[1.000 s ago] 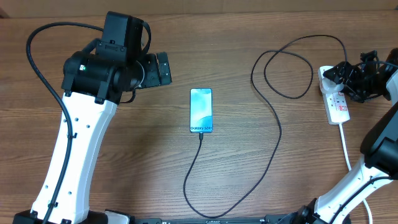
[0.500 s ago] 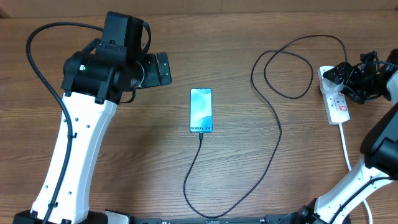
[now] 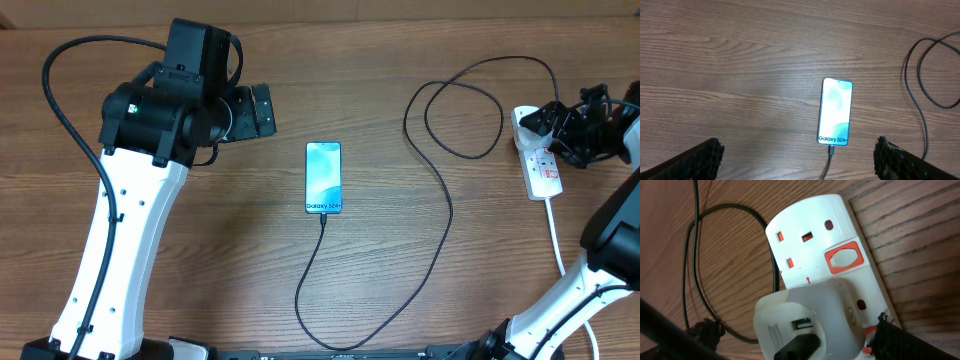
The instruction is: Plug charger to phone and switch on socket
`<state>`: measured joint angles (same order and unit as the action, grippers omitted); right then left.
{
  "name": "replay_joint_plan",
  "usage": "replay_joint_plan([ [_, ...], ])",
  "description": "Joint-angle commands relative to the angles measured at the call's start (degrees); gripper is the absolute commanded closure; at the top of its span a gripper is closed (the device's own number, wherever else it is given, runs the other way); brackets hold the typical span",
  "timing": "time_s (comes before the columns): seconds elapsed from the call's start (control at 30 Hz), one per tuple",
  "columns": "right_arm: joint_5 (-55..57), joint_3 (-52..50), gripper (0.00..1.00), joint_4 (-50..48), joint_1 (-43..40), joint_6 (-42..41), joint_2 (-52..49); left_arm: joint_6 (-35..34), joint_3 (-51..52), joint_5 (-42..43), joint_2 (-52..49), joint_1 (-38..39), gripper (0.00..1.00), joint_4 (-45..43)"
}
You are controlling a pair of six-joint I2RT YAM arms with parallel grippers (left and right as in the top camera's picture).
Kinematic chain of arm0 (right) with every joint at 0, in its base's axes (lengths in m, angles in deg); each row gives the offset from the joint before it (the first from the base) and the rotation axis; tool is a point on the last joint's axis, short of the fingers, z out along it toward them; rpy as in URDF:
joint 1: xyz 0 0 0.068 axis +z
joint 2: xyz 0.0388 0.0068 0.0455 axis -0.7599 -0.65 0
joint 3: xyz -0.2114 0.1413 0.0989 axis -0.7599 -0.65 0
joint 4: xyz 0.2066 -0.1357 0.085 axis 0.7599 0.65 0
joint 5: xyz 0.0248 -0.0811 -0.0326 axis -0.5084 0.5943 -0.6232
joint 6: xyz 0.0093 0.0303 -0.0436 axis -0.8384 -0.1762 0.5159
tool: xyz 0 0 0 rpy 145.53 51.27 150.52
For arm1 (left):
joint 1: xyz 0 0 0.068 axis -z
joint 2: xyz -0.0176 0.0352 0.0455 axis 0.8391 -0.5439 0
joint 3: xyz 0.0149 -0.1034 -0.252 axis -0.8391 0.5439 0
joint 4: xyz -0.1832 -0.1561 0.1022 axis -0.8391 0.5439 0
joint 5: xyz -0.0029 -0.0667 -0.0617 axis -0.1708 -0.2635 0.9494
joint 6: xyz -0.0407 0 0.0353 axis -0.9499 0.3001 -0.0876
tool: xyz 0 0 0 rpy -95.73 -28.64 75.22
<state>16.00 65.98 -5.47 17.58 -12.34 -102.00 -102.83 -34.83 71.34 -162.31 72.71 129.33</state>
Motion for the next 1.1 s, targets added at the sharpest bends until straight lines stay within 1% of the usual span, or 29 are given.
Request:
replay_joint_plan([
  [0.0, -2.82, -3.04, 0.0, 0.87, 1.03, -0.33, -0.33, 0.68, 0.33, -1.07, -0.35, -0.26, 0.0, 0.11],
  [0.6, -3.39, -3.98, 0.0, 1.4, 3.91, -0.35, -0.37, 0.68, 0.33, -1.07, -0.35, -0.26, 0.0, 0.11],
  [1.07, -3.3, -3.98, 0.0, 1.53, 3.96, -0.81, -0.37, 0.68, 0.33, -1.07, -0.35, -0.26, 0.0, 0.11],
])
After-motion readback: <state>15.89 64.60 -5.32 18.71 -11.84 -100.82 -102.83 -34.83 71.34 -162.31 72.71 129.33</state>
